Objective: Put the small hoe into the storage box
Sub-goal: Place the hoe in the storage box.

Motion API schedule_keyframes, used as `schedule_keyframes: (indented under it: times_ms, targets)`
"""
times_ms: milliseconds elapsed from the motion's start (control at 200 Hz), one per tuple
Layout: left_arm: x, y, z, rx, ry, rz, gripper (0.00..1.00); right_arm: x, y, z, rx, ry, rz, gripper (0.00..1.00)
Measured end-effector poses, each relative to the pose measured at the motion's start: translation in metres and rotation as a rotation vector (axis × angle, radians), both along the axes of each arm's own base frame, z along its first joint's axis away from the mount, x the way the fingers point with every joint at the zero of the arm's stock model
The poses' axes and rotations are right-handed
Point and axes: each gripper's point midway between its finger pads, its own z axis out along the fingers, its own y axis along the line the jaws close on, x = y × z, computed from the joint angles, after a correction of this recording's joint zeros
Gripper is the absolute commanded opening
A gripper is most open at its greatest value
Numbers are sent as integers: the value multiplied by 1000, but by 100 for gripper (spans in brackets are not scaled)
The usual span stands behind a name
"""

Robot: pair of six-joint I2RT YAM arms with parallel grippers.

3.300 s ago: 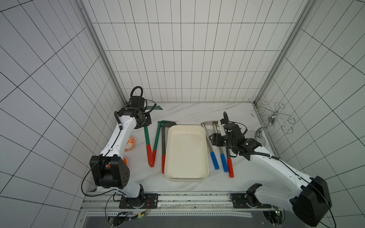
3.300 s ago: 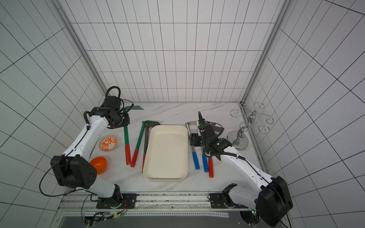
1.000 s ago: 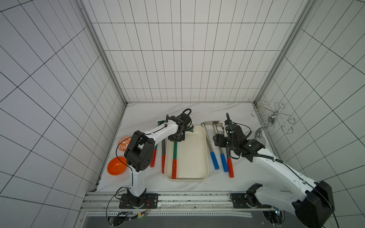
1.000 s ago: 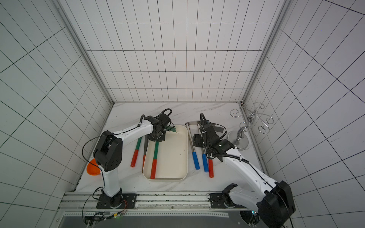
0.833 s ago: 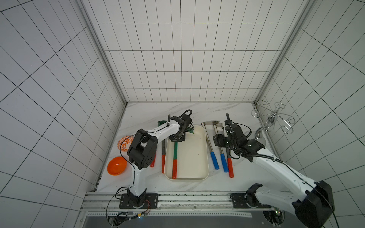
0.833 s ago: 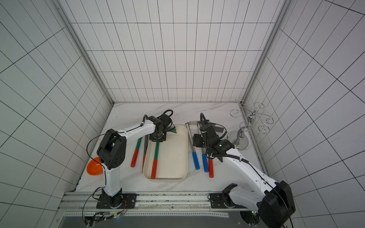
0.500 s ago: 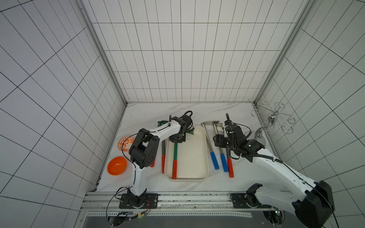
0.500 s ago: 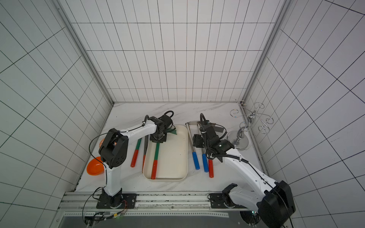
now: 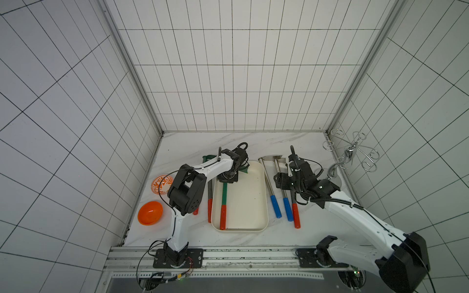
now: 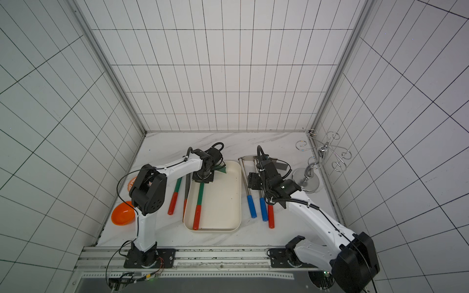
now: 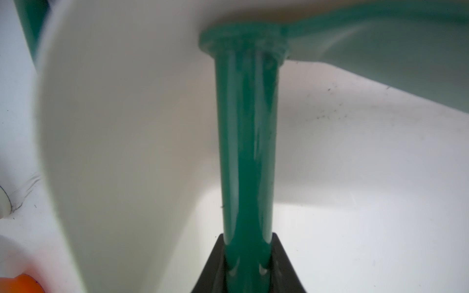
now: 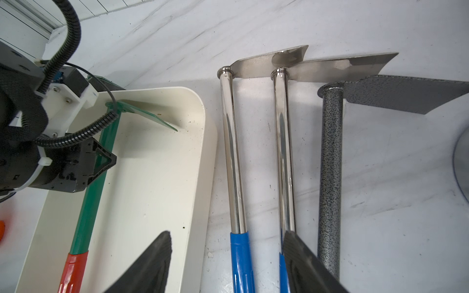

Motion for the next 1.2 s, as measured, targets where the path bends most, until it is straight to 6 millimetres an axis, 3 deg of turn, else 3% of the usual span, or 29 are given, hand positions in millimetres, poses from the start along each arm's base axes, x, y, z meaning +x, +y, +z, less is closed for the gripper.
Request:
schedule_keyframes:
  times_ms: [150,635,1200]
  targets:
    - [-1,1,-8,11,16,2,8,0,0,0,0,0,0,71]
    - [11,4,-2,-9,-10,28,10,1,-1,-1,-2,1,-2,71]
    - [15,3,-1,-19,-21,32,28,1,-2,-1,-2,1,-5,72]
